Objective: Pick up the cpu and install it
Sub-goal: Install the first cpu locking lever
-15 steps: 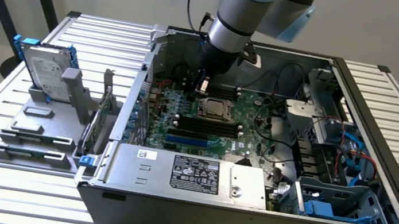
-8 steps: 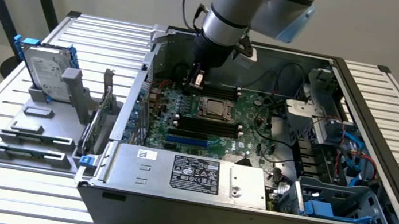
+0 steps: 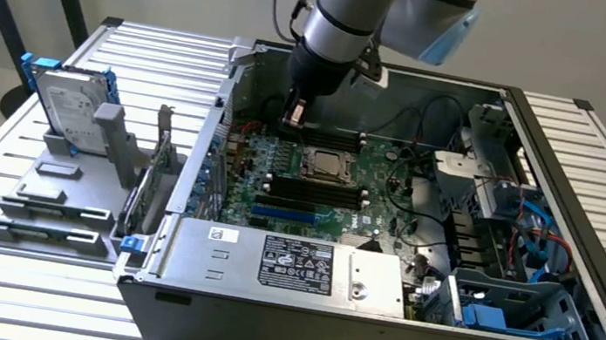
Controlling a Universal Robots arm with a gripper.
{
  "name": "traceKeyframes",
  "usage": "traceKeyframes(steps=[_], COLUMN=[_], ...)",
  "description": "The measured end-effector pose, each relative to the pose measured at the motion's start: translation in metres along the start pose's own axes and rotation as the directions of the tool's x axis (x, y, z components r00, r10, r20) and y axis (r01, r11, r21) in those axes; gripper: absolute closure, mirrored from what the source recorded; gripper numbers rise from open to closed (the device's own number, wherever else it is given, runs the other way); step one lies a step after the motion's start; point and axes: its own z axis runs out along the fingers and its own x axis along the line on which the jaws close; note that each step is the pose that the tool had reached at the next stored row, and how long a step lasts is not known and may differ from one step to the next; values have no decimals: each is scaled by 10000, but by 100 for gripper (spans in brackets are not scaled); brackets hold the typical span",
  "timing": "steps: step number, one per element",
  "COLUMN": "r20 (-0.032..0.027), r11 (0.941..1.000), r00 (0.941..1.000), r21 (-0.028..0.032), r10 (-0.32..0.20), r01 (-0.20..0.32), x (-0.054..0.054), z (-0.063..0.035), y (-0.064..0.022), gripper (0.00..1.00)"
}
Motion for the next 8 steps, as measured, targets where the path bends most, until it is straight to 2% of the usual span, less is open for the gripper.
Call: traceKeyframes(steps=[3,5,6,7,8], r20=[-114,-216,-286,-385,-514], r11=[9994,9984,9978,9973,9969], r00=[9993,9982,9974,9966,9956], r21=[-25,-36,-35,-27,-14], r10=[353,568,655,726,783], r01=[-353,-569,-656,-727,-785], x=[-1,-1,-1,-1,-2], z=[1,3,3,4,4], y=[-5,-9,-11,-13,-15], gripper=[89,89,89,89,89])
